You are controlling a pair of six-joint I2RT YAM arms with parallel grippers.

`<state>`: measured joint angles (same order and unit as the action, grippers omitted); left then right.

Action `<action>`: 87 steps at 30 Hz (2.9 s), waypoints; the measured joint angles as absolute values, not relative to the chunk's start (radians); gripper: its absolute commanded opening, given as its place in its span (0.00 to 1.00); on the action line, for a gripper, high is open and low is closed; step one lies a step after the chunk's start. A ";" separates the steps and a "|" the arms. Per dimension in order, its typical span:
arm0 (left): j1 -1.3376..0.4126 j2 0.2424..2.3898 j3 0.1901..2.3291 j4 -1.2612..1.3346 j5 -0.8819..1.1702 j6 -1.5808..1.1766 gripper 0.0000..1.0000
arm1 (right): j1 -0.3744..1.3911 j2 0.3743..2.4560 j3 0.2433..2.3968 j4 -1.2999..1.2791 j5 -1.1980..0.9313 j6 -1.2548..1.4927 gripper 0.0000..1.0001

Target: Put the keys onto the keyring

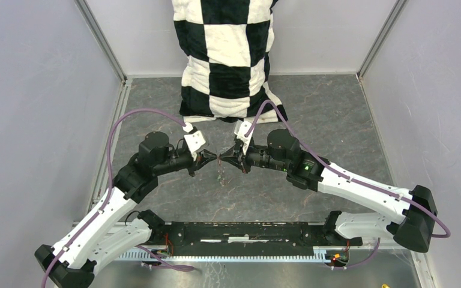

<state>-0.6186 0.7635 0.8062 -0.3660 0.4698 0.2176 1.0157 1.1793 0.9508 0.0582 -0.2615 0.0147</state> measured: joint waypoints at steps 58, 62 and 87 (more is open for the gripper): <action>-0.619 0.696 0.729 -0.366 0.473 0.241 0.02 | 1.019 1.195 0.833 0.160 -0.183 0.155 0.00; -0.619 0.689 0.729 -0.365 0.474 0.244 0.02 | 1.019 1.190 0.831 0.162 -0.179 0.157 0.00; -0.619 0.715 0.717 -0.364 0.469 0.244 0.02 | 1.019 1.210 0.834 0.185 -0.247 0.156 0.00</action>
